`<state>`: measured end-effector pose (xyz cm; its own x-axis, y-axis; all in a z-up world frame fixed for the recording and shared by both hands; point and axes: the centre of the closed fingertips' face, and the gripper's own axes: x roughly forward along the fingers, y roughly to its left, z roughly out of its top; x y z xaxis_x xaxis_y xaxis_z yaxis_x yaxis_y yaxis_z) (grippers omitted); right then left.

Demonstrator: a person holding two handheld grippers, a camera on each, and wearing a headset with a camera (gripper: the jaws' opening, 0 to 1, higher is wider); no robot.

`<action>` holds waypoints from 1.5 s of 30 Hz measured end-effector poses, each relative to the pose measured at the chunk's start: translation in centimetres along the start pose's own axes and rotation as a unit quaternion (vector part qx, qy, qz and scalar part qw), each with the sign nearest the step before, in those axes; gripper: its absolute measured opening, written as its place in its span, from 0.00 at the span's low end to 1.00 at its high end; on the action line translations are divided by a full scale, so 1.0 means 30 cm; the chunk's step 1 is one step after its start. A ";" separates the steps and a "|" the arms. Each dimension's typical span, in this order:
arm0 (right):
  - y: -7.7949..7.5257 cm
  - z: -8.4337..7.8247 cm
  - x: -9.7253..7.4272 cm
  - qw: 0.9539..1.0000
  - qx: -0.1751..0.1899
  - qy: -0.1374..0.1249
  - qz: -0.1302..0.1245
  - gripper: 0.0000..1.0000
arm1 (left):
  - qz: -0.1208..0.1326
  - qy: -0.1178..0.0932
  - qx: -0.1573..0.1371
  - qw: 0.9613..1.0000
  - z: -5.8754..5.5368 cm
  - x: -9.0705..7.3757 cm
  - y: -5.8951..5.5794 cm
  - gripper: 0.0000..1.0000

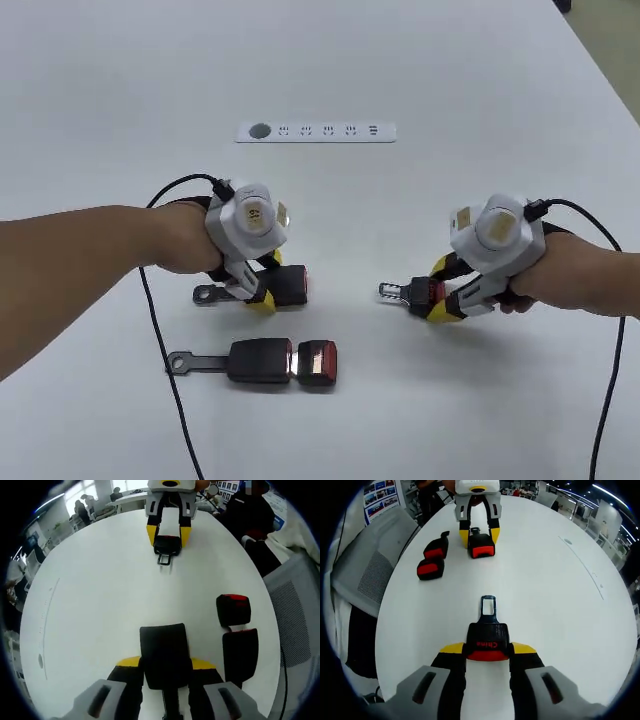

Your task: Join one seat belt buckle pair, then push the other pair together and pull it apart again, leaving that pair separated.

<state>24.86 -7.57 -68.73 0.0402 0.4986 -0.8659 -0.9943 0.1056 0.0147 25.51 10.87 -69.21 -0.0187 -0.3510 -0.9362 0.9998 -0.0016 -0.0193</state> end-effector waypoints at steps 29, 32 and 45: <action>0.021 0.274 0.155 0.999 -0.037 -0.018 0.010 0.31 | -0.001 0.015 0.001 1.000 0.013 0.006 0.008 0.34; 0.017 0.268 0.145 0.999 -0.035 -0.022 0.007 0.31 | -0.001 0.016 0.000 1.000 0.012 0.008 0.006 0.34; 0.020 0.297 0.175 0.998 -0.037 -0.045 0.010 0.30 | -0.002 0.014 0.008 1.000 0.016 0.011 -0.003 0.33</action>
<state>25.36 2.78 -68.80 0.0252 0.5748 -0.8179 -0.9995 0.0321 -0.0083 25.41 10.31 -69.34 -0.0221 -0.3249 -0.9455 0.9997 -0.0176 -0.0173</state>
